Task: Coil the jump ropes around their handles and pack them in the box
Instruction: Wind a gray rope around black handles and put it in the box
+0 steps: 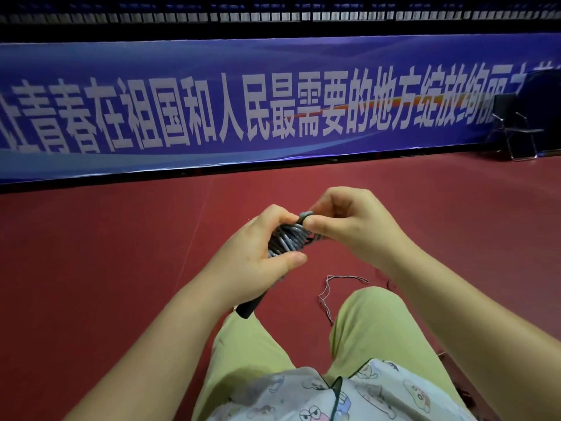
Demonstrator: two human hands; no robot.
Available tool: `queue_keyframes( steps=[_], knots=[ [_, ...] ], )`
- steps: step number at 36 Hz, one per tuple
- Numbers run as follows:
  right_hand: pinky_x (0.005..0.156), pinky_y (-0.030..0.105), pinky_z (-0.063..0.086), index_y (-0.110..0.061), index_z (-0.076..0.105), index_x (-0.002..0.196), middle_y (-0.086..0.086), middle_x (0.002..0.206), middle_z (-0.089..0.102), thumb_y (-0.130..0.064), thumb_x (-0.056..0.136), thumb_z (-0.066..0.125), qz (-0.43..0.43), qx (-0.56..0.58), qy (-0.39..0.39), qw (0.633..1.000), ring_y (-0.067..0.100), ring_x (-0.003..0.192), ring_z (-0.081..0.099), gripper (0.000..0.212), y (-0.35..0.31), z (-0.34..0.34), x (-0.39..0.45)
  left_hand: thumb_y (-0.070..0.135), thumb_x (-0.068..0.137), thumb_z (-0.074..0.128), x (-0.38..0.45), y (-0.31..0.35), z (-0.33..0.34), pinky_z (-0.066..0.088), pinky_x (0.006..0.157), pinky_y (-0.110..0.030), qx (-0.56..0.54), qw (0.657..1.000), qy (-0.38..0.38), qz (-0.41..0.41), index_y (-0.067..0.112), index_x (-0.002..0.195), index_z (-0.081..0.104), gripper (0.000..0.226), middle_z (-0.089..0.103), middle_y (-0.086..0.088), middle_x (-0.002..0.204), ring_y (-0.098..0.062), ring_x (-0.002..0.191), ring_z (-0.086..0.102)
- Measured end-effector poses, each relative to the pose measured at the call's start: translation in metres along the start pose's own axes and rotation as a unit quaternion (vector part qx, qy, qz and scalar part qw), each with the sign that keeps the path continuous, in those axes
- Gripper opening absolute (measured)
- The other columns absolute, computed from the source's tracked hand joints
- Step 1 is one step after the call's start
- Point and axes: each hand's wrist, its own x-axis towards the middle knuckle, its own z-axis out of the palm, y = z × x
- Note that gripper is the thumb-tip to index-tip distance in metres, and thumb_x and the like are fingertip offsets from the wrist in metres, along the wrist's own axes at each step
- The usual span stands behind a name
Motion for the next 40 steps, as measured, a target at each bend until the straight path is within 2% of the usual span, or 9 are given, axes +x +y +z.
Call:
queue_keyframes(
  steps=[7, 12, 19, 22, 25, 27, 31, 35, 40],
  knots=[
    [0.073, 0.031, 0.055, -0.033, 0.067, 0.092, -0.001, 0.087, 0.072, -0.018, 0.072, 0.073, -0.028, 0.112, 0.057, 0.992, 0.014, 0.079, 0.067, 0.025, 0.012, 0.009, -0.013, 0.040, 0.073, 0.065, 0.000, 0.009, -0.001, 0.054, 0.079, -0.043, -0.058, 0.998, 0.017, -0.028, 0.043, 0.102, 0.048, 0.033, 0.060, 0.012, 0.094, -0.007, 0.083, 0.062],
    [0.069, 0.027, 0.054, -0.026, 0.070, 0.088, 0.000, 0.081, 0.073, -0.006, 0.074, 0.078, -0.031, 0.129, 0.082, 0.988, 0.010, 0.074, 0.067, 0.026, 0.006, 0.006, -0.013, 0.031, 0.083, 0.070, 0.001, 0.015, -0.003, 0.053, 0.079, -0.041, -0.037, 0.999, 0.015, -0.015, 0.035, 0.111, 0.049, 0.035, 0.059, 0.011, 0.095, -0.008, 0.084, 0.061],
    [0.068, 0.038, 0.053, -0.023, 0.069, 0.079, 0.004, 0.073, 0.072, 0.002, 0.076, 0.076, -0.022, 0.089, 0.041, 0.995, 0.016, 0.068, 0.066, 0.026, -0.012, -0.014, -0.015, 0.034, 0.084, 0.068, 0.000, 0.025, -0.007, 0.032, 0.071, -0.001, 0.073, 0.996, 0.009, 0.058, 0.028, 0.116, 0.048, 0.039, 0.042, 0.027, 0.091, 0.017, 0.087, 0.043],
    [0.068, 0.031, 0.056, -0.016, 0.066, 0.075, 0.000, 0.071, 0.072, 0.006, 0.075, 0.075, -0.019, 0.118, 0.044, 0.992, 0.012, 0.067, 0.068, 0.024, -0.016, -0.018, -0.018, 0.034, 0.084, 0.068, -0.001, 0.028, -0.008, 0.030, 0.075, -0.002, 0.109, 0.990, 0.014, 0.084, 0.024, 0.119, 0.050, 0.040, 0.044, 0.022, 0.093, 0.005, 0.087, 0.042],
    [0.064, 0.031, 0.056, -0.012, 0.061, 0.071, 0.004, 0.068, 0.070, 0.008, 0.073, 0.075, -0.009, 0.132, 0.031, 0.991, 0.015, 0.064, 0.067, 0.024, -0.014, -0.016, -0.017, 0.044, 0.085, 0.061, 0.000, 0.029, -0.010, 0.040, 0.074, -0.023, 0.197, 0.973, 0.011, 0.117, 0.023, 0.121, 0.051, 0.043, 0.053, 0.006, 0.101, -0.014, 0.090, 0.051],
    [0.062, 0.038, 0.051, -0.016, 0.056, 0.066, 0.015, 0.069, 0.067, 0.003, 0.071, 0.080, -0.011, 0.117, 0.022, 0.993, 0.022, 0.063, 0.062, 0.031, -0.008, -0.012, -0.015, 0.042, 0.086, 0.061, 0.002, 0.027, -0.012, 0.042, 0.073, -0.034, 0.252, 0.959, -0.011, 0.130, 0.021, 0.121, 0.051, 0.043, 0.054, 0.000, 0.102, -0.022, 0.089, 0.054],
    [0.062, 0.043, 0.045, -0.030, 0.058, 0.058, 0.025, 0.072, 0.064, -0.018, 0.061, 0.078, -0.010, 0.103, 0.025, 0.994, 0.024, 0.065, 0.056, 0.024, 0.000, -0.003, -0.012, 0.039, 0.086, 0.066, 0.003, 0.022, -0.016, 0.036, 0.073, -0.029, 0.237, 0.965, -0.027, 0.114, 0.026, 0.123, 0.050, 0.042, 0.053, 0.006, 0.106, -0.016, 0.094, 0.052],
    [0.059, 0.047, 0.050, -0.031, 0.058, 0.064, 0.009, 0.068, 0.066, -0.023, 0.066, 0.077, -0.040, 0.080, 0.034, 0.995, 0.021, 0.063, 0.059, 0.021, 0.005, -0.002, -0.010, 0.039, 0.085, 0.067, 0.003, 0.018, -0.017, 0.041, 0.076, -0.032, 0.230, 0.966, -0.021, 0.115, 0.026, 0.123, 0.050, 0.043, 0.054, 0.005, 0.106, -0.017, 0.094, 0.054],
    [0.056, 0.031, 0.044, -0.030, 0.056, 0.079, -0.014, 0.070, 0.059, -0.037, 0.071, 0.074, -0.099, 0.030, 0.027, 0.994, 0.006, 0.062, 0.052, 0.021, 0.005, -0.008, -0.011, 0.037, 0.083, 0.069, 0.003, 0.019, -0.019, 0.039, 0.076, -0.016, 0.140, 0.985, -0.023, 0.095, 0.027, 0.122, 0.051, 0.044, 0.047, 0.019, 0.100, -0.003, 0.090, 0.049]
  ],
)
